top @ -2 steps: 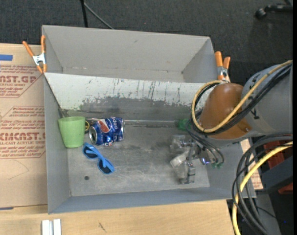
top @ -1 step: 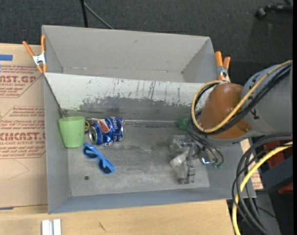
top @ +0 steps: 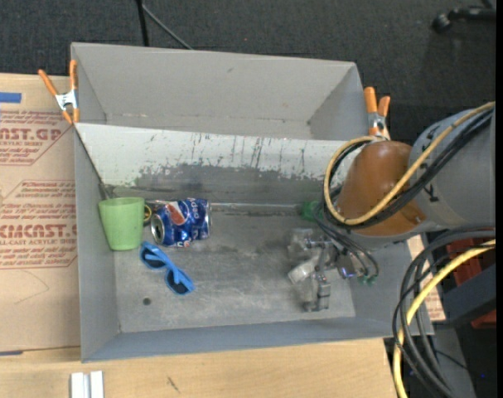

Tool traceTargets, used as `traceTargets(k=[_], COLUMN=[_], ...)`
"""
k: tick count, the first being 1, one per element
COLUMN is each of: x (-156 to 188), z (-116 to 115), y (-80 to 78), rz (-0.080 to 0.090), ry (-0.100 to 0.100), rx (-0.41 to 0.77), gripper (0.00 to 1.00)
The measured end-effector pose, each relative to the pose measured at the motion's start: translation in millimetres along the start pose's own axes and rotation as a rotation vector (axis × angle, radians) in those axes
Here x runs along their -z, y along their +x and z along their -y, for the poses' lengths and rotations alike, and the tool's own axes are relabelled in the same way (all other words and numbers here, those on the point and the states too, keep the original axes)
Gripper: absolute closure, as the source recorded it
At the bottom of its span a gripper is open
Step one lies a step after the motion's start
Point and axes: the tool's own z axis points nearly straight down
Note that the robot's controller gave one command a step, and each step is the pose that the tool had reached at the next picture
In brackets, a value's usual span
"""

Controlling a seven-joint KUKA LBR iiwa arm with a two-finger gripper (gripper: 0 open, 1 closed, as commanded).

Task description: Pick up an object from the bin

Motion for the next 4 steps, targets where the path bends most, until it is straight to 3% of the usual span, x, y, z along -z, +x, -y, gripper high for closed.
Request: traceTargets(k=[1, 2, 4], x=[0, 1, 81], z=[0, 0, -1], y=[-0.1, -0.6, -2.8], rz=[0.0, 0.001, 0.01], ry=[0.0, 0.001, 0.002], rx=[-0.001, 0.0, 0.002], gripper=[0.0, 1.0, 1.0])
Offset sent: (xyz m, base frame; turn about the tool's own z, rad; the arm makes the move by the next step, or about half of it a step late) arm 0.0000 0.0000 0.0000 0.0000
